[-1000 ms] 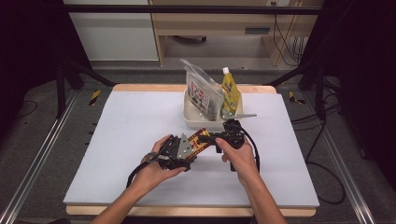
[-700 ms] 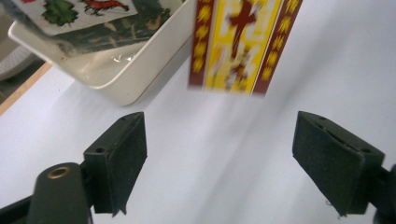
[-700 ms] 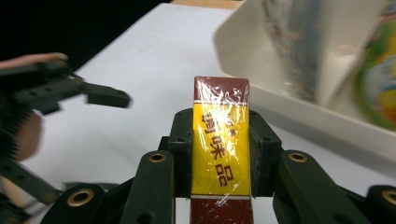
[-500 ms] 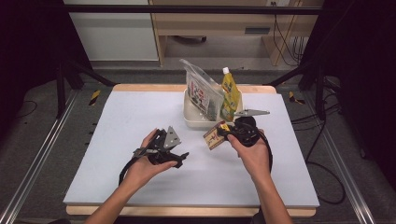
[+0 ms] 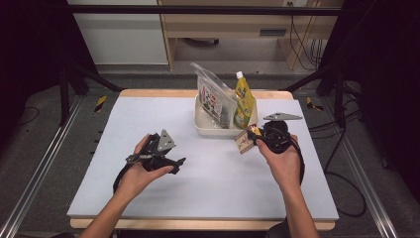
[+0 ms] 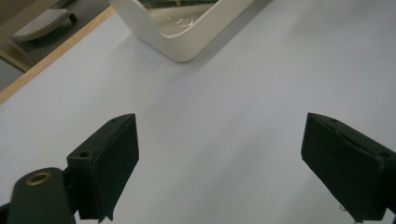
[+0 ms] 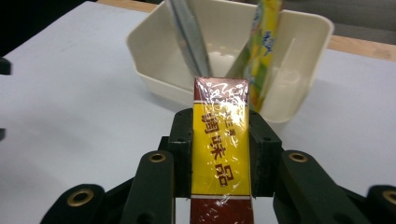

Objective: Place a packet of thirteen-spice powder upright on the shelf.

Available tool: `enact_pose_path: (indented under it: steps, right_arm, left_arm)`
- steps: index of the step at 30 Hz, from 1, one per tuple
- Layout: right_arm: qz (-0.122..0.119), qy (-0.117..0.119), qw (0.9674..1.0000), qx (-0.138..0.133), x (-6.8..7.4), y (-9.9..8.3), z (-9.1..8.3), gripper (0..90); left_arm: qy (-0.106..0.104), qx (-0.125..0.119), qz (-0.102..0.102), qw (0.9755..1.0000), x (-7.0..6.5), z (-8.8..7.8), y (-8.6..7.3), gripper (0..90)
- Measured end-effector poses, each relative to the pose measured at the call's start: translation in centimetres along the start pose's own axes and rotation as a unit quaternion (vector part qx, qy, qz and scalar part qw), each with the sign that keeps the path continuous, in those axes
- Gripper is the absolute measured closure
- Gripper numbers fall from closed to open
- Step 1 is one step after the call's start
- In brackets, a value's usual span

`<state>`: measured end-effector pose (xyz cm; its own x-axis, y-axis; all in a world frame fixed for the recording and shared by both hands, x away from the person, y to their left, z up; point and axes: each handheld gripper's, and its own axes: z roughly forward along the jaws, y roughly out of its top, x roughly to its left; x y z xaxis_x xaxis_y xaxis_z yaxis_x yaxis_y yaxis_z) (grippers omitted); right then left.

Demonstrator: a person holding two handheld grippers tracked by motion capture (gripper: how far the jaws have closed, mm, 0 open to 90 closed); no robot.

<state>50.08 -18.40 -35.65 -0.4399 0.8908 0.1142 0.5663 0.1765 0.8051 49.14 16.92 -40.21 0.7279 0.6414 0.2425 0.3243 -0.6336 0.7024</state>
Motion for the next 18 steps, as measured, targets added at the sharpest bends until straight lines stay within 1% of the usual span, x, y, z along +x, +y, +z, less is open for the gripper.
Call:
enact_pose_path:
  steps: [2,5,9,10,11,15,18]
  right_arm:
    - [0.000,-0.014,0.9999,0.000,-0.4,0.0,-0.2,68.2]
    - [0.002,-0.028,0.9996,-0.004,-0.9,0.0,-0.6,68.2]
    - [-0.002,-0.050,0.9987,-0.011,-1.5,0.1,-1.2,68.1]
    - [-0.001,-0.054,0.9985,-0.011,-1.6,0.1,-1.4,68.1]
    - [-0.004,-0.059,0.9982,-0.013,-1.7,0.1,-1.5,68.1]
    - [0.000,-0.070,0.9974,-0.017,-2.2,0.1,-1.8,68.1]
    - [0.004,-0.075,0.9970,-0.021,-2.4,0.1,-2.0,68.1]
  left_arm:
    - [0.004,0.002,-0.007,1.0000,0.4,-0.2,-0.3,10.7]
    - [0.012,0.004,-0.017,0.9998,1.1,-0.4,-0.9,10.7]
    - [0.012,0.007,-0.034,0.9993,1.8,-0.5,-1.5,10.2]
    - [0.012,0.007,-0.034,0.9993,1.8,-0.5,-1.5,10.1]
    - [0.015,0.007,-0.039,0.9991,2.0,-0.6,-1.7,10.1]
    - [0.019,0.011,-0.046,0.9987,2.4,-0.6,-2.1,9.2]
    - [0.024,0.014,-0.051,0.9983,2.6,-0.6,-2.5,8.9]
